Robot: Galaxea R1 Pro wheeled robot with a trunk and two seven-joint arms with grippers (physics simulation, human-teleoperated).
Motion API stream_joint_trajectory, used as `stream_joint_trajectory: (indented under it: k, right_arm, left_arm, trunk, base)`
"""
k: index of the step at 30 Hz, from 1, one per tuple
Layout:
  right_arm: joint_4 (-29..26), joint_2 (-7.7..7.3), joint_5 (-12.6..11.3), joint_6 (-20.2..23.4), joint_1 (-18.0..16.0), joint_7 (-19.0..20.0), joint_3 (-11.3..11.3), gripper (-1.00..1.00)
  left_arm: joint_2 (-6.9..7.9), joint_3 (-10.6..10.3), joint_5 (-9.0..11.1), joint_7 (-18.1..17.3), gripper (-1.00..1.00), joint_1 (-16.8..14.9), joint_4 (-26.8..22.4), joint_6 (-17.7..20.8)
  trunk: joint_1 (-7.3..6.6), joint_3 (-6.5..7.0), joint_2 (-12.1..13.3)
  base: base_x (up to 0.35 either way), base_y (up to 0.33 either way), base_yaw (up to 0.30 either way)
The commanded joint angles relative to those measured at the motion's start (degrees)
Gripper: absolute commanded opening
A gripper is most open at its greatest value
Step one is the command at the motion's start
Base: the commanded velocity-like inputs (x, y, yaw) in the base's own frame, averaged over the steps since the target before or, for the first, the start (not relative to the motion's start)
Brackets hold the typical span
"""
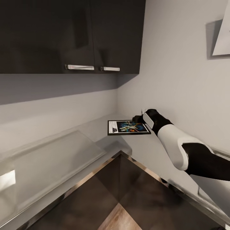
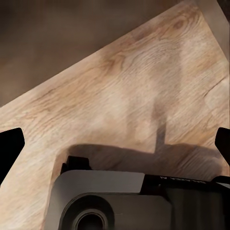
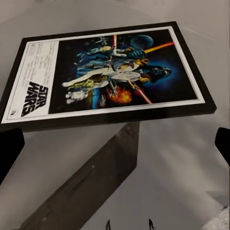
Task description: Pick up the poster from the kitchen countertop and hang it on one of the wall nails in the kitchen.
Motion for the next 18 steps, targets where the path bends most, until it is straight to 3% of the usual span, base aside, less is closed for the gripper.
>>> stream_joint_trajectory:
  k: [1, 6, 12, 18]
  right_arm:
    - [-0.1, 0.03, -0.6, -0.2, 0.0, -0.5, -0.1, 1.0]
    - [1.8, 0.01, -0.6, -3.7, 0.0, -0.5, -0.1, 1.0]
    - [1.9, 0.01, -0.6, -3.8, 0.0, -0.5, -0.1, 1.0]
    - [1.9, 0.01, -0.6, -3.8, 0.0, -0.5, -0.1, 1.0]
  left_arm:
    - [-0.01, 0.1, 0.4, -0.4, 1.0, 0.0, 0.0, 0.1]
    - [-0.01, 0.1, 0.3, -0.4, 1.0, 0.0, 0.0, 0.1]
    - [-0.01, 0.2, 0.3, -0.3, 1.0, 0.0, 0.0, 0.1]
    - [-0.01, 0.2, 0.3, -0.3, 1.0, 0.0, 0.0, 0.2]
  trunk:
    - [0.03, -0.06, 0.0]
    - [0.03, -0.06, 0.0]
    - [0.03, -0.06, 0.0]
    - [0.03, -0.06, 0.0]
  base:
    - [0.236, 0.0, 0.0]
    - [0.076, 0.0, 0.0]
    - [0.193, 0.0, 0.0]
    - [0.059, 0.0, 0.0]
